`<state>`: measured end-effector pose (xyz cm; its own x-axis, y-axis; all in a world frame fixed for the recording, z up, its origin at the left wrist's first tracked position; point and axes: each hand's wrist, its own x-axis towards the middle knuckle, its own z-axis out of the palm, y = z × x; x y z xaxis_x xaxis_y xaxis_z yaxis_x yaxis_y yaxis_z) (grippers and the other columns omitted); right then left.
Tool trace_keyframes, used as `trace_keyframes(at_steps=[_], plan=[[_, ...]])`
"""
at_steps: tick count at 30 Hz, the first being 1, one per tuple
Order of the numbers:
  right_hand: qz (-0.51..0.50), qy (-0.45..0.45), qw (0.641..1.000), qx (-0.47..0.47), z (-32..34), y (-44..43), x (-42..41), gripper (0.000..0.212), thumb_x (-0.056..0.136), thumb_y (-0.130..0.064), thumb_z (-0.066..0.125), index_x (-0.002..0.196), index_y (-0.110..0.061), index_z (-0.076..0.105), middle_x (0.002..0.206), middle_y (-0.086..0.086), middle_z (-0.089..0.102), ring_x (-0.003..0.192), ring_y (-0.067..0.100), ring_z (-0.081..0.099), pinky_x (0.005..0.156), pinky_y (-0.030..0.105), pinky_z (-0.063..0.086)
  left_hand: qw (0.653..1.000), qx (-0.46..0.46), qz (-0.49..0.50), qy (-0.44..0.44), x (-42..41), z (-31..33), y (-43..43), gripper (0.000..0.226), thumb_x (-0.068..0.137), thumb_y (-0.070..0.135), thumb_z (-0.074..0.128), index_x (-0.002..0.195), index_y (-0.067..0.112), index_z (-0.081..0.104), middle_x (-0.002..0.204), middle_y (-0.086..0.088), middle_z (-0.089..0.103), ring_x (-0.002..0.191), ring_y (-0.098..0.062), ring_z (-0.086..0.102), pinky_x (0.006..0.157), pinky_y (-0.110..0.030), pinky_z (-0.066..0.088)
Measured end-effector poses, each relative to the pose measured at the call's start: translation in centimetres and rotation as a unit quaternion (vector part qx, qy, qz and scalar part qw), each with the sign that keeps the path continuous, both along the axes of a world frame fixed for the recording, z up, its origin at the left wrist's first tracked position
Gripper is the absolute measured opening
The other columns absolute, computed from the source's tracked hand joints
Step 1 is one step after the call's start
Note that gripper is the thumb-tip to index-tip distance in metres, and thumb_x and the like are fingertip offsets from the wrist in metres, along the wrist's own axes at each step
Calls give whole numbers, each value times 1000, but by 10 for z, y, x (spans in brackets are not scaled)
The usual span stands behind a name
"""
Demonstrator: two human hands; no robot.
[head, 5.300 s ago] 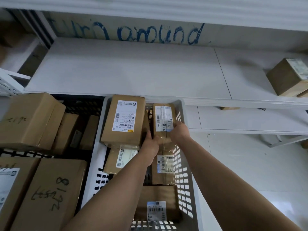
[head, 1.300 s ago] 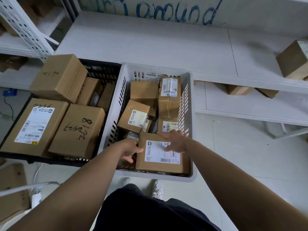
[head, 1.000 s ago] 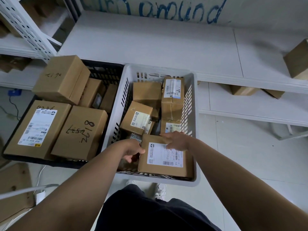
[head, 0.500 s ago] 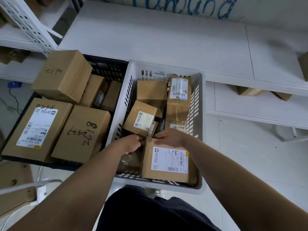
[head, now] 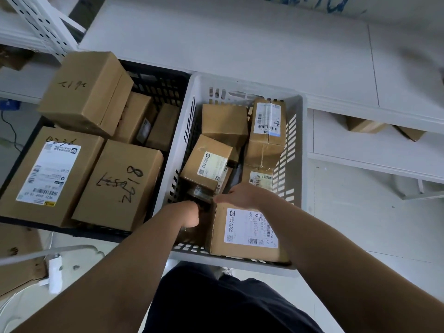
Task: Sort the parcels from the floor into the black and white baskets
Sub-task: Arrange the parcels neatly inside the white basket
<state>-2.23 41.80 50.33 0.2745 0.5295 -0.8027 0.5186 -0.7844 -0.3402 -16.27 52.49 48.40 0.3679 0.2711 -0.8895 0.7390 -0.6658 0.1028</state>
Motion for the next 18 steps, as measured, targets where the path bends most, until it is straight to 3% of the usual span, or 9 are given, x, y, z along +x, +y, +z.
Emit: trace_keyframes(at_steps=[2, 4, 8, 10, 12, 18], plan=[[17, 6, 1000, -9, 1, 3, 0, 81, 88, -71, 42, 142, -10, 47, 151, 12, 40, 136, 31, 41, 106, 39, 34, 1000, 11, -18, 5, 2, -2, -1, 13, 93, 7, 46, 94, 5, 59, 73, -4, 48, 67, -16, 49, 71, -28, 44], [20, 8, 1000, -9, -2, 6, -1, 76, 90, -66, 41, 142, -10, 47, 151, 12, 41, 134, 31, 41, 104, 39, 35, 999, 16, -44, 21, 5, -6, -4, 25, 91, 4, 47, 113, 4, 59, 77, -5, 49, 67, -16, 49, 71, -28, 44], [10, 7, 1000, 10, -14, 8, -8, 68, 86, -66, 48, 122, -11, 62, 123, 11, 62, 107, 25, 58, 89, 34, 46, 993, 51, -110, 12, 5, -16, -6, 53, 89, 6, 52, 140, 19, 43, 114, -9, 57, 93, -22, 57, 74, -30, 47], [0, 8, 1000, 17, -19, 7, -10, 63, 83, -67, 52, 112, -12, 67, 107, 9, 68, 94, 21, 63, 87, 34, 51, 992, 58, -115, 9, 5, -22, -4, 54, 91, 8, 52, 142, 22, 39, 127, -10, 53, 108, -25, 55, 84, -32, 46], [-2, 2, 1000, 18, -21, 6, -8, 59, 83, -65, 53, 107, -13, 68, 102, 9, 69, 91, 21, 64, 87, 35, 52, 993, 62, -103, 10, 6, -27, -1, 48, 92, 9, 51, 139, 20, 44, 127, -9, 54, 110, -25, 55, 86, -31, 45], [27, 16, 1000, -1, -16, 12, -6, 48, 90, -56, 50, 117, -18, 64, 112, 6, 65, 100, 21, 58, 90, 33, 47, 988, 81, -130, 16, 7, -28, 2, 31, 92, 5, 50, 122, 14, 55, 111, -7, 58, 100, -22, 57, 85, -29, 49]])
